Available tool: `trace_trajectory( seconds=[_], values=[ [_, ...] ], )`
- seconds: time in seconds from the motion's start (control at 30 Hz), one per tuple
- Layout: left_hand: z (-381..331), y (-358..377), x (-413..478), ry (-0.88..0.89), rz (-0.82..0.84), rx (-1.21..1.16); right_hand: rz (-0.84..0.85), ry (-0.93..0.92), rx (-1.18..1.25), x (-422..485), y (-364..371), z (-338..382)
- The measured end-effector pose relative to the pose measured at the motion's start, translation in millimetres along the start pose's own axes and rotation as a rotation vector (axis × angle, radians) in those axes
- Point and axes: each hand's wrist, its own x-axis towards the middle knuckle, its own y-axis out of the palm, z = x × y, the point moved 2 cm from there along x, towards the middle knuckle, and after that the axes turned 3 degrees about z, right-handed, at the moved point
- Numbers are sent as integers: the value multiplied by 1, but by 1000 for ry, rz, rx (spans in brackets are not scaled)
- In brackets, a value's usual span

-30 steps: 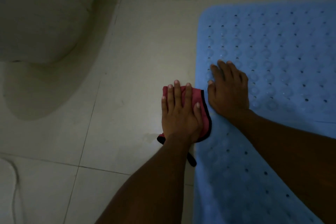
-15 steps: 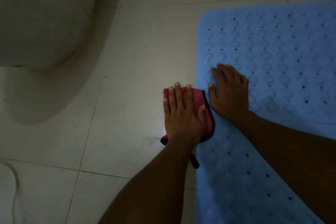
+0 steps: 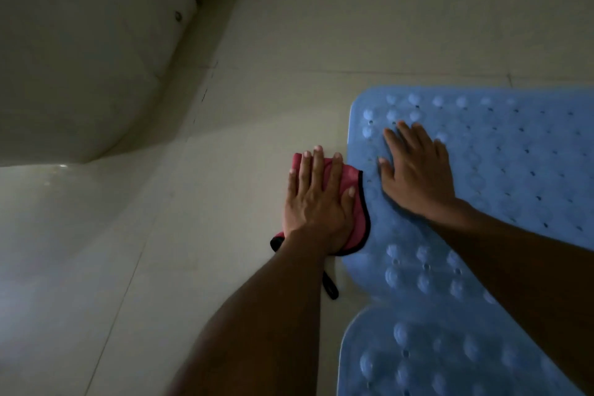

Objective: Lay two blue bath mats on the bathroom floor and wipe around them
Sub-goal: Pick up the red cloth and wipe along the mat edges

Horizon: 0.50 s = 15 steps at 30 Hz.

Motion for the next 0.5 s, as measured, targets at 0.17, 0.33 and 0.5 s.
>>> trace_trajectory(
  seconds=[0.17,0.33,0.5],
  values=[
    [-3,-7,52,8,0,29,-84,-35,1,20,2,-15],
    [-1,-10,80,14,-23,37,-60,41,25,40,6,-30],
    [-2,-13,92,15,-51,56,-112,42,33,35,5,-28]
  ],
)
